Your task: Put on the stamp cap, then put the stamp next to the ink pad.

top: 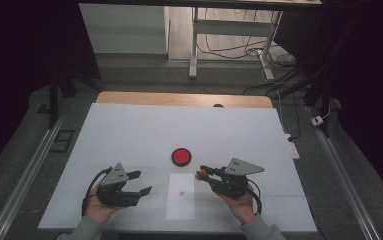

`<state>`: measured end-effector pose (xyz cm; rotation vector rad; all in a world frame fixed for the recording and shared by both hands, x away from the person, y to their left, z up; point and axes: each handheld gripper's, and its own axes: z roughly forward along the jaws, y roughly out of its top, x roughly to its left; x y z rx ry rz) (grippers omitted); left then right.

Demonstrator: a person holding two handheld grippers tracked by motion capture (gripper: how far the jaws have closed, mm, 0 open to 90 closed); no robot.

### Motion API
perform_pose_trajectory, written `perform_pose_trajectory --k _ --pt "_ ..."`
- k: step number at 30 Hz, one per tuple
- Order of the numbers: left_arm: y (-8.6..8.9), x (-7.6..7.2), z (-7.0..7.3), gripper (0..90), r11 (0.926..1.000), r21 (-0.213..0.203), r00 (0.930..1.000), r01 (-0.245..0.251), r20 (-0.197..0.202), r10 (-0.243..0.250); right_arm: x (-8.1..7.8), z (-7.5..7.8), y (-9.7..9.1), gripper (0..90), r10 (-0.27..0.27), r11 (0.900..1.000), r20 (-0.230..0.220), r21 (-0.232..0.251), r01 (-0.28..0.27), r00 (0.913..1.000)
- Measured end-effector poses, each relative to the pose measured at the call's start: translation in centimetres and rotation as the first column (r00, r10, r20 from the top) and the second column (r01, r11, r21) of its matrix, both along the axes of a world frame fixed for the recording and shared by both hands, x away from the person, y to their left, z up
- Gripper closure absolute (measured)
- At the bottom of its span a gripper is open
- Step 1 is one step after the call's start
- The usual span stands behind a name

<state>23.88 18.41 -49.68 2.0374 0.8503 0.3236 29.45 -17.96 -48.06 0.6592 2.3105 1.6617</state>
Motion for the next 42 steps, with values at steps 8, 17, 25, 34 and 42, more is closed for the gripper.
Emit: perform_pose_trajectory --k 8,17,25,34,42 --pt "1.6 -0.4 -0.4 32.8 0.9994 -0.008 0.9995 -0.033 0.005 0.033 0.3 0.0 -0.4 72.1 -0.016 0.9999 0.001 -0.006 0.016 0.9999" --pt "1.8 -0.3 -0.5 32.6 0.9994 -0.004 0.9994 -0.033 -0.001 0.033 0.5 0.1 -0.6 72.1 -0.027 0.9996 0.002 -0.01 0.027 0.9996" --pt "1.6 -0.2 -0.6 32.4 0.9997 0.004 0.9997 -0.023 -0.006 0.023 0.5 0.3 -0.6 72.1 -0.029 0.9995 0.01 -0.012 0.029 0.9995" --pt "1.3 -0.2 -0.7 32.3 0.9998 0.008 0.9998 -0.016 -0.012 0.016 1.0 0.3 -0.3 72.0 -0.048 0.9982 0.015 -0.035 0.049 0.9987" --pt "1.3 -0.1 -0.8 32.2 0.9999 0.008 0.9997 -0.015 -0.017 0.015 2.1 -0.2 0.1 71.9 -0.073 0.9948 0.001 -0.071 0.073 0.9974"
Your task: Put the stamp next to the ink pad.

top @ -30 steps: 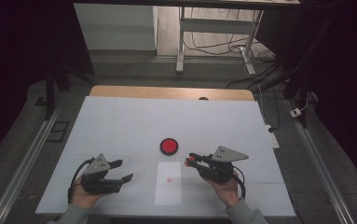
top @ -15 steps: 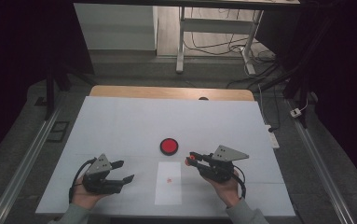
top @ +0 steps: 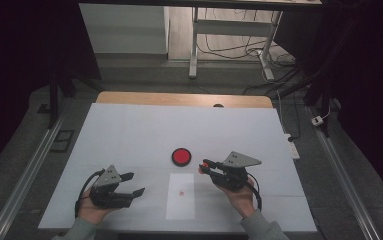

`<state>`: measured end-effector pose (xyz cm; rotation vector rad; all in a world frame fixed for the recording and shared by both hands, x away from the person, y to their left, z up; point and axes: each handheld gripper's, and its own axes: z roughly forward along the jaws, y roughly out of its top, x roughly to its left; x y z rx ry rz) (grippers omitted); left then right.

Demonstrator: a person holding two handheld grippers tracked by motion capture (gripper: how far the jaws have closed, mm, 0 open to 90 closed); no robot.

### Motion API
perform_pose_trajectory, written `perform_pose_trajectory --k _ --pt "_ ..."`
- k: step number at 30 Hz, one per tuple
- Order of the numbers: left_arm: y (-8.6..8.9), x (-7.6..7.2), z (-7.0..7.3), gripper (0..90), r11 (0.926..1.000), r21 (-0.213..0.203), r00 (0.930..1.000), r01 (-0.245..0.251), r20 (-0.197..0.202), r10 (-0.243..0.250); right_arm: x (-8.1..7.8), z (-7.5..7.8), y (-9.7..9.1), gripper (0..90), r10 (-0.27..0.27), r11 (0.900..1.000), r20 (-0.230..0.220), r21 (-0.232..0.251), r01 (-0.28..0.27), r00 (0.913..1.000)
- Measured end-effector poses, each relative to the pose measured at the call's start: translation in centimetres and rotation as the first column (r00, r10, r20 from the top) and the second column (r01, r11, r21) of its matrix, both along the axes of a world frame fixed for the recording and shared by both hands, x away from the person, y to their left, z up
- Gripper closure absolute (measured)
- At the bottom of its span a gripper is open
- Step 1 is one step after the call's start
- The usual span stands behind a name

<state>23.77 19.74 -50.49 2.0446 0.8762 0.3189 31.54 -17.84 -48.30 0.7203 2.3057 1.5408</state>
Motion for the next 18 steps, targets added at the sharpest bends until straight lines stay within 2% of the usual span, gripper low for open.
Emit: perform_pose_trajectory --k 3,9,18 --pt "0.0 0.0 0.0 32.2 1.0 0.001 1.0 0.0 0.0 0.0 0.3 -0.1 0.1 71.8 -0.01 0.9998 0.004 -0.015 0.01 0.9999" --pt "0.0 0.0 -0.1 32.2 1.0 0.004 1.0 0.001 -0.003 -0.001 1.0 -0.1 0.4 71.7 -0.037 0.9992 0.001 -0.013 0.037 0.9993" --pt "-0.1 0.1 -0.2 32.2 1.0 0.006 1.0 0.002 -0.007 -0.002 2.2 -0.6 0.8 71.6 -0.077 0.9958 0.009 -0.049 0.077 0.997"
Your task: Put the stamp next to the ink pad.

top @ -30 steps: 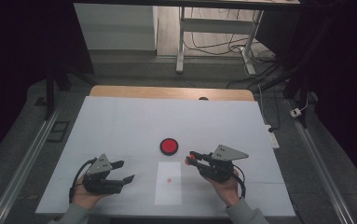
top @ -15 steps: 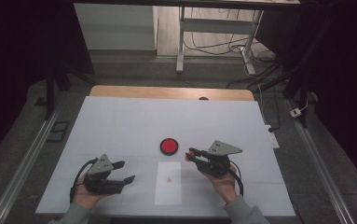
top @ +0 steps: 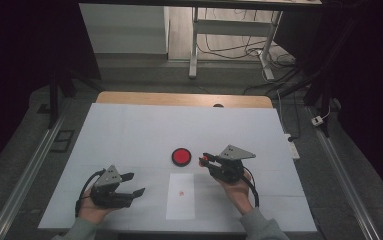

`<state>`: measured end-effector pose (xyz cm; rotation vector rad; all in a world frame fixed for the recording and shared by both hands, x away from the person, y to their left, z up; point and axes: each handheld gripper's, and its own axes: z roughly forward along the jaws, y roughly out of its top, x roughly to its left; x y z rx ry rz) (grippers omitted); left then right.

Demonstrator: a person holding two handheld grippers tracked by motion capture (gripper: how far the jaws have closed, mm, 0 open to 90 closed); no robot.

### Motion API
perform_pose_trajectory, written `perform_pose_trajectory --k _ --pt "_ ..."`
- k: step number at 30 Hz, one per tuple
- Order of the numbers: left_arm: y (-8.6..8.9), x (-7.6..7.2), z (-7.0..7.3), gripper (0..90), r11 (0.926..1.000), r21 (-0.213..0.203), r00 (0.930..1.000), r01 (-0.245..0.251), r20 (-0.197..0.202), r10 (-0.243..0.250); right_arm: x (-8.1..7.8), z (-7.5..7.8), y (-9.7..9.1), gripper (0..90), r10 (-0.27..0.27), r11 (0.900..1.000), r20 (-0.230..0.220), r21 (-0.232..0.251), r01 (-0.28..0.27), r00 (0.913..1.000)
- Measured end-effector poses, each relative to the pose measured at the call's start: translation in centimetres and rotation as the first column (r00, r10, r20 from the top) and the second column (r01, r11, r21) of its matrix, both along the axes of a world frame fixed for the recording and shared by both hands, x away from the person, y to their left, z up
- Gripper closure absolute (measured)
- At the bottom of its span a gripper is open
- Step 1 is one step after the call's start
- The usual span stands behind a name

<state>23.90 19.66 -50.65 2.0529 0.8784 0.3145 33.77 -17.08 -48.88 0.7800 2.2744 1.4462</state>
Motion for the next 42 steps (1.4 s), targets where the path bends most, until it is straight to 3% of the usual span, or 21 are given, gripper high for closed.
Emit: perform_pose_trajectory --k 13,23,39,42 --pt "0.0 0.1 -0.1 32.0 1.0 0.006 1.0 0.0 -0.002 0.0 1.7 -1.1 0.4 71.5 -0.034 0.9987 -0.026 -0.037 0.033 0.9991" --pt "0.0 0.1 -0.1 31.9 1.0 0.008 1.0 0.0 -0.004 0.0 2.9 -2.4 1.5 71.4 -0.034 0.9938 -0.044 -0.107 0.029 0.9984" --pt "0.2 0.1 0.1 31.9 0.9996 -0.021 0.9998 -0.018 0.004 0.018 3.9 -3.7 2.1 71.2 -0.047 0.9903 -0.075 -0.134 0.037 0.9961" --pt "0.0 0.1 0.1 31.9 0.9998 -0.016 0.9999 -0.012 0.006 0.012 3.9 -4.0 2.3 71.1 -0.043 0.9847 -0.078 -0.172 0.029 0.996"
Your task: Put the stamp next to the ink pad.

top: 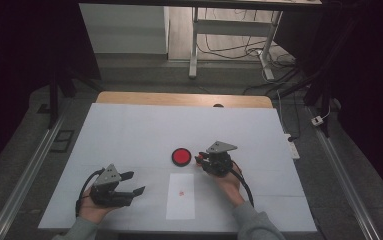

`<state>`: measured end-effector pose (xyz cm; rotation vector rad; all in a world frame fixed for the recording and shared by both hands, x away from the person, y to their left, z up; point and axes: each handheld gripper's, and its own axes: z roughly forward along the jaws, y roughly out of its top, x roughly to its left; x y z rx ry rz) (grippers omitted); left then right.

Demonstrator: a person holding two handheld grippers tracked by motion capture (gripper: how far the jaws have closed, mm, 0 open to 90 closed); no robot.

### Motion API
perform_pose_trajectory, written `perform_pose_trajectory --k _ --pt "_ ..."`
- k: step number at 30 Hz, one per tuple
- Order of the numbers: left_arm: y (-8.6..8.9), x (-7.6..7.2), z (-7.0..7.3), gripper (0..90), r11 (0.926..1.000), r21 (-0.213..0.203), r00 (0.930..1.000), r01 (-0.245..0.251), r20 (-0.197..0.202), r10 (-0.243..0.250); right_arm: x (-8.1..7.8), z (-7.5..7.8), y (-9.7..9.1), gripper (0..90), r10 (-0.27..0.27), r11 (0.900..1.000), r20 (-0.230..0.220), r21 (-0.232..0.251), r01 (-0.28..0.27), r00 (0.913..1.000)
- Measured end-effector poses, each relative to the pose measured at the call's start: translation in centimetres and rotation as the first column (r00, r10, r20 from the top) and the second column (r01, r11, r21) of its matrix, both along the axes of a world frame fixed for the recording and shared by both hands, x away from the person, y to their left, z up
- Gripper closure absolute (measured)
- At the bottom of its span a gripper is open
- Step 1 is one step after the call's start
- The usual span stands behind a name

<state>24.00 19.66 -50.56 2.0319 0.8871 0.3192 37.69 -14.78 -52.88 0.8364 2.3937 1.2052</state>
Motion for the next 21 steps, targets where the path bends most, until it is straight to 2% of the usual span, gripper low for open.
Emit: perform_pose_trajectory --k 13,14,17,21 --pt "0.03 0.05 -0.08 31.9 1.0 0.01 1.0 -0.001 -0.001 0.001 -0.05 -0.12 -0.05 70.9 -0.01 0.9999 0.001 0.009 0.01 0.9999" --pt "0.03 0.05 -0.08 31.9 1.0 0.01 1.0 0.0 -0.001 0.0 -0.07 -0.12 -0.04 69.6 -0.012 0.9999 0.001 0.01 0.012 0.9999" --pt "-0.04 0.05 -0.07 31.9 1.0 0.009 1.0 0.0 -0.002 0.0 -0.12 -0.15 0.08 56.8 -0.013 0.9998 0.0 0.018 0.013 0.9999" --pt "-0.12 0.04 -0.05 31.8 0.9999 0.012 1.0 0.003 0.0 -0.003 -0.31 0.44 -0.12 50.6 -0.016 0.9981 0.021 0.059 0.015 0.9996"
